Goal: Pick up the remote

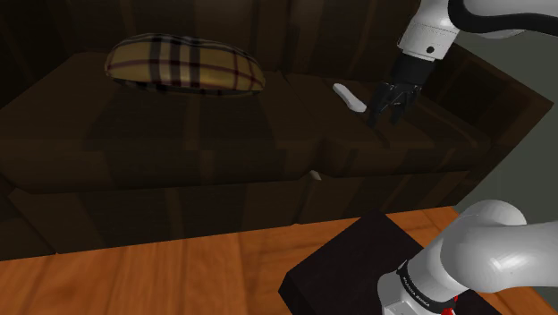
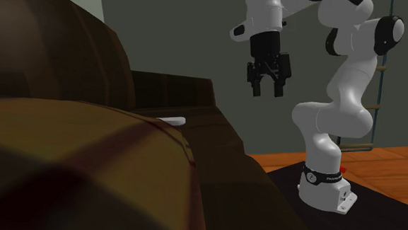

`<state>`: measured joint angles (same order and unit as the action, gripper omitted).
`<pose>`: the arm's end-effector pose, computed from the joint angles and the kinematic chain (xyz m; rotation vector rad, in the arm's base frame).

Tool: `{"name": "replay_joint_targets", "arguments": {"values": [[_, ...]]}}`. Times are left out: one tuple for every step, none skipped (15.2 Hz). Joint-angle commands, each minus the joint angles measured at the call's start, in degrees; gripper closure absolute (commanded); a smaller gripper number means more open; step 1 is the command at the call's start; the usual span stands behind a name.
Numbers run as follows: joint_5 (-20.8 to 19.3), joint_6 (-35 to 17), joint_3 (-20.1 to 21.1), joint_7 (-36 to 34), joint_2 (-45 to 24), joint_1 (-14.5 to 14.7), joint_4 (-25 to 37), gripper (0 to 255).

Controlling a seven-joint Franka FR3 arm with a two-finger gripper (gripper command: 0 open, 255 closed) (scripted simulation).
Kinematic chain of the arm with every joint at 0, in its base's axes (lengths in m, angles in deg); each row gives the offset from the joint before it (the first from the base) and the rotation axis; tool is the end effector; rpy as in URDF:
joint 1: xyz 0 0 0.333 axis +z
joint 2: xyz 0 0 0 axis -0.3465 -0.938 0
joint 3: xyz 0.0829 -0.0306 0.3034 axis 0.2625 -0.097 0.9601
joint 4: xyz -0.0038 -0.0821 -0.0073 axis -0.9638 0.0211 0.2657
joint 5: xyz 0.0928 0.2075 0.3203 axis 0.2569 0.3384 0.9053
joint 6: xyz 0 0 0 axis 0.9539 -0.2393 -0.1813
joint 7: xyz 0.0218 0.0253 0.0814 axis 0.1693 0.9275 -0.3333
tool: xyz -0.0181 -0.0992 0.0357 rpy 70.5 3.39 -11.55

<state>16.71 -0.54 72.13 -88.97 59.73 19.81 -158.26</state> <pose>0.3096 0.0068 0.5953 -3.0864 0.1758 0.0605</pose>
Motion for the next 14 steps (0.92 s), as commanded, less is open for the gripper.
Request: {"name": "replay_joint_targets", "arguments": {"values": [[0.00,0.00,0.00,0.00,0.00,0.00,0.00,0],[-0.52,-1.01,-0.62,0.49,-1.69,-0.40,0.74,0],[-1.01,-1.99,-1.23,0.97,-3.41,-0.80,1.55,0],[-1.46,-2.93,-1.84,1.44,-5.15,-1.18,2.41,0],[-1.88,-3.83,-2.45,1.90,-6.90,-1.54,3.34,0],[-2.26,-4.69,-3.04,2.36,-8.67,-1.90,4.33,0],[-2.61,-5.51,-3.65,2.80,-10.45,-2.22,5.38,0],[-2.92,-6.29,-4.24,3.24,-12.25,-2.54,6.49,0],[-3.19,-7.02,-4.82,3.68,-14.06,-2.85,7.67,0],[-3.42,-7.70,-5.40,4.12,-15.88,-3.15,8.90,0],[-3.61,-8.33,-5.98,4.56,-17.72,-3.44,10.19,0],[-3.76,-8.92,-6.56,4.99,-19.57,-3.73,11.55,0],[-3.86,-9.46,-7.12,5.44,-21.42,-4.01,12.97,0],[-3.93,-9.95,-7.69,5.88,-23.30,-4.27,14.45,0]]}}
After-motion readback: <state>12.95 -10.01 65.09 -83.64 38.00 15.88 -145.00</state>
